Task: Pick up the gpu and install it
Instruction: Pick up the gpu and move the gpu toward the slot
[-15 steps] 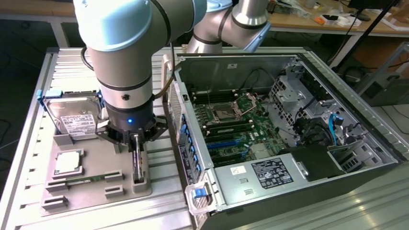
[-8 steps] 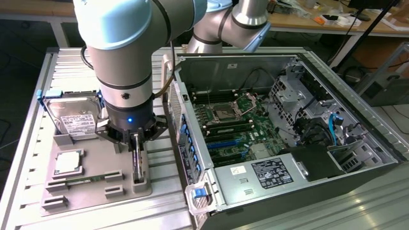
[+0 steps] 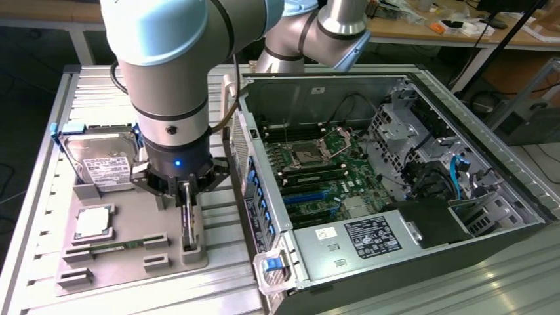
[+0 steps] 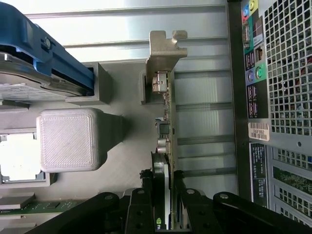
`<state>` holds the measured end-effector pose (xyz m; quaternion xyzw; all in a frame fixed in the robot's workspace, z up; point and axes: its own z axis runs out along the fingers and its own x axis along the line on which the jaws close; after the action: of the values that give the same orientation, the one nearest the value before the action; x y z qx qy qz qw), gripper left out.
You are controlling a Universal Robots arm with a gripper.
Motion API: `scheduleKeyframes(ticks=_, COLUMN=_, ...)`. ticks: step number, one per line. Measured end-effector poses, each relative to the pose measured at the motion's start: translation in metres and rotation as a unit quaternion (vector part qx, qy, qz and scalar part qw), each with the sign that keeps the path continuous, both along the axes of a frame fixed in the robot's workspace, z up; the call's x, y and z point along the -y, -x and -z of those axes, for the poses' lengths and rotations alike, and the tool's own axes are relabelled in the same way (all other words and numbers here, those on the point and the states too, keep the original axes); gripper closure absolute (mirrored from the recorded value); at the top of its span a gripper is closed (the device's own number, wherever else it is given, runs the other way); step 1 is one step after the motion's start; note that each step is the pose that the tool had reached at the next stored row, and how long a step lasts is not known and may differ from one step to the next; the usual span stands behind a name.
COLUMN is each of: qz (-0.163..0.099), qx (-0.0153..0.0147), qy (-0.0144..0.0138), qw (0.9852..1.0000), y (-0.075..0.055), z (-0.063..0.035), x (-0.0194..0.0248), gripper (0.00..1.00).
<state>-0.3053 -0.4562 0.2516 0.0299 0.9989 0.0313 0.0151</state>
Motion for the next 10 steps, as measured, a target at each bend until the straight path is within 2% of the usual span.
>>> scheduleKeyframes(ticks=10, qz=0.0, qx=0.0, qy=0.0, qw=1.0, y=0.0, z=-0.0041, x=0.0, gripper=0.73)
